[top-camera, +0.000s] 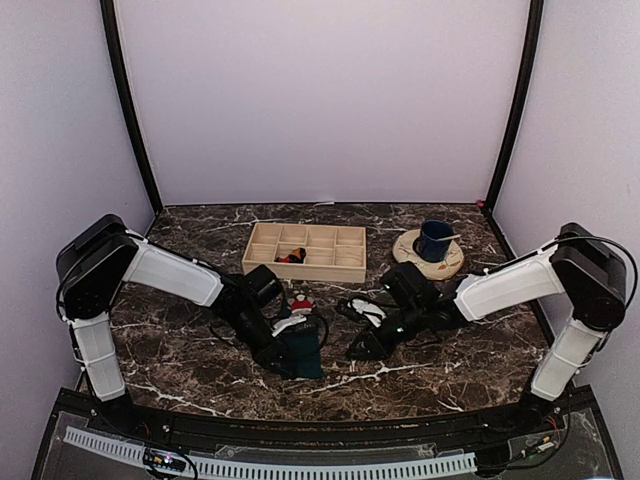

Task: Roll the socks
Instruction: Roll the sock at the center of the board.

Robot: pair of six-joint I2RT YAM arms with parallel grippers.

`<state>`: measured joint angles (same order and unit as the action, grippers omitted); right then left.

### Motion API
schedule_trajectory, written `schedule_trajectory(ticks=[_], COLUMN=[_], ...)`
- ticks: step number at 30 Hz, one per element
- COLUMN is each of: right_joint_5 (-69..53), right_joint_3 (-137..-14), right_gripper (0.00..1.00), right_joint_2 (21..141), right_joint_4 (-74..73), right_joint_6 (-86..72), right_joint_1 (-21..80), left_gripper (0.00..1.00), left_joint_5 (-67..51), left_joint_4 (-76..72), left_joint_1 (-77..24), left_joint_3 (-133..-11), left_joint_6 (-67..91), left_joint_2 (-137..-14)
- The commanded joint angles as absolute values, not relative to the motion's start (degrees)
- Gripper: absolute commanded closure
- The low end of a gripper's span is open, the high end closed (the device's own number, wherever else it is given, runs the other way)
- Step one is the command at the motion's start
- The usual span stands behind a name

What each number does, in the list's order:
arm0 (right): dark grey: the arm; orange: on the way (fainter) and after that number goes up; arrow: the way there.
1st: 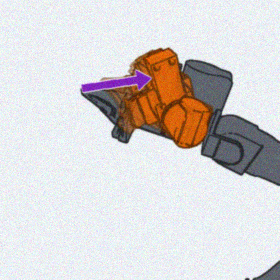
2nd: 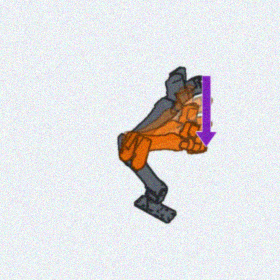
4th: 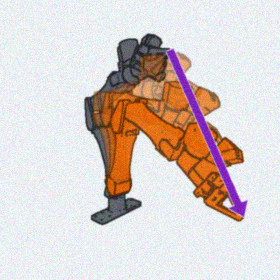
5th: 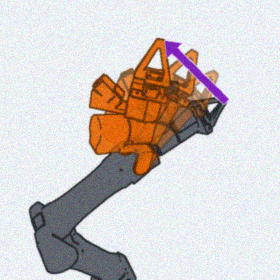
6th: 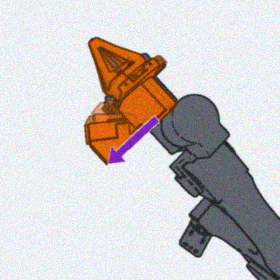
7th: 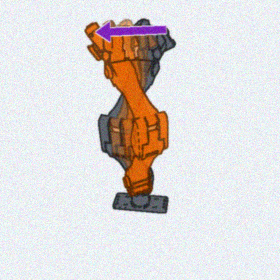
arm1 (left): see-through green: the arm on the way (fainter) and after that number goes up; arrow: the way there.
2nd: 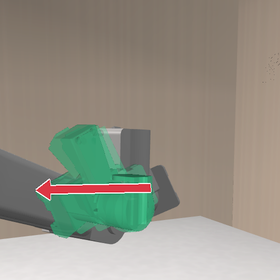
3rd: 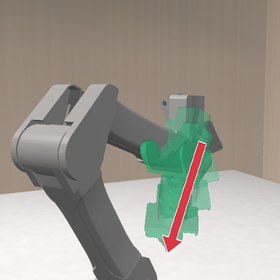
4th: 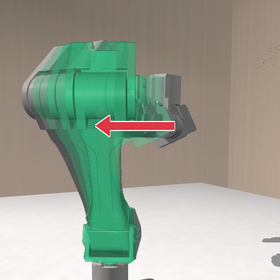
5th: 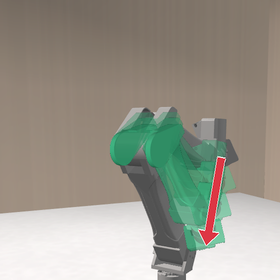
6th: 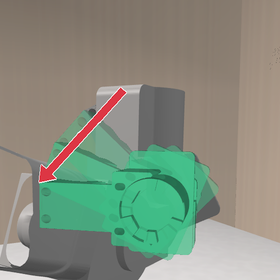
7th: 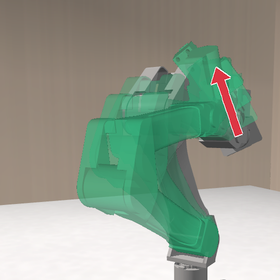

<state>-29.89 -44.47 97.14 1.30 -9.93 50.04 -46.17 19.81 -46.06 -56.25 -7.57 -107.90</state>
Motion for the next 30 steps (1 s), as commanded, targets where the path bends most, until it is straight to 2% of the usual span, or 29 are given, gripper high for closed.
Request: schedule_trajectory(ticks=[1, 8, 13, 22, 30], right_joint_5=[-14.99, -1.93, 4.09, 8.27, 8.96], right_joint_3=[-42.39, -42.48, -45.1, -53.19, -55.48], right_gripper=[0.82, 0.8, 0.75, 0.69, 0.69], right_joint_2=[92.36, 89.98, 92.13, 100.99, 103.73], right_joint_4=[5.55, 6.1, 5.87, 3.19, 1.94], right_joint_6=[-4.74, 3.04, 8.63, 14.94, 17.15], right_joint_1=[56.31, 66.45, 72.02, 76.72, 77.34], left_gripper=[0.96, 0.96, 0.96, 0.97, 0.97], left_joint_5=[-51.91, -56.29, -57.5, -58.54, -59.01], left_joint_4=[25.21, 26.91, 28.79, 32.07, 32.55], left_joint_1=[-44.27, -41.76, -41.26, -41.05, -41.0], left_joint_3=[-57.53, -58.19, -59.35, -60.13, -60.37], left_joint_6=[-9.09, -9.29, -10.36, -12.85, -13.48], left_joint_2=[-109.29, -111.36, -113.02, -114.85, -115.5])
